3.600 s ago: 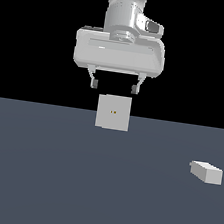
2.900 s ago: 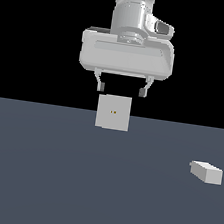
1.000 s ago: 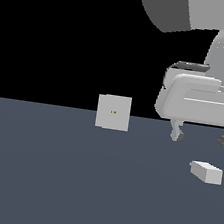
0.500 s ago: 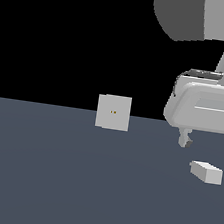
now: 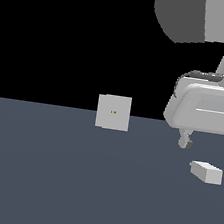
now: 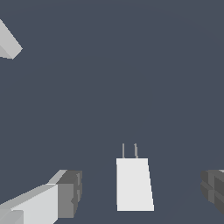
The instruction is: Plug the charger into the wall socket.
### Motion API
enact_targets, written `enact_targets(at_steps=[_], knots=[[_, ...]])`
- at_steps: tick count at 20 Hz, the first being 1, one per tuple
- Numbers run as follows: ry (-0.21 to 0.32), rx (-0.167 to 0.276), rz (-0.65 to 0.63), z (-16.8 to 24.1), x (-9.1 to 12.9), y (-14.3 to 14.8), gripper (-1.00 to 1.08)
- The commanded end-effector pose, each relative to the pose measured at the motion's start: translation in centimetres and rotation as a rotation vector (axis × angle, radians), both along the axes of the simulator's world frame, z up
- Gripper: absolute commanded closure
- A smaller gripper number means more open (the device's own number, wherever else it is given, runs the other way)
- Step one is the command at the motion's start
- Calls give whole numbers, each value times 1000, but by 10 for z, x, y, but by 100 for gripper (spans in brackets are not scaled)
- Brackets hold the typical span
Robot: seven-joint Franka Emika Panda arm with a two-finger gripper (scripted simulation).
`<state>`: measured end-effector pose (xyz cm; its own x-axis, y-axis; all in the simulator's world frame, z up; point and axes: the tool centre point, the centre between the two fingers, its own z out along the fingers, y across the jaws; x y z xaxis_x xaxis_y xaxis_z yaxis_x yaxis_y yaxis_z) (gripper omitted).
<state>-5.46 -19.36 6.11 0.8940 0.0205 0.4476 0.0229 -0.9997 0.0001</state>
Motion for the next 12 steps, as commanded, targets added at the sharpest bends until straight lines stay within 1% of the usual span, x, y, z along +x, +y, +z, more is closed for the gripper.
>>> enact_targets(at_steps=[1, 12], knots=[[0, 0, 0, -3, 0, 0, -92], [2, -1, 1, -43, -1, 1, -92]])
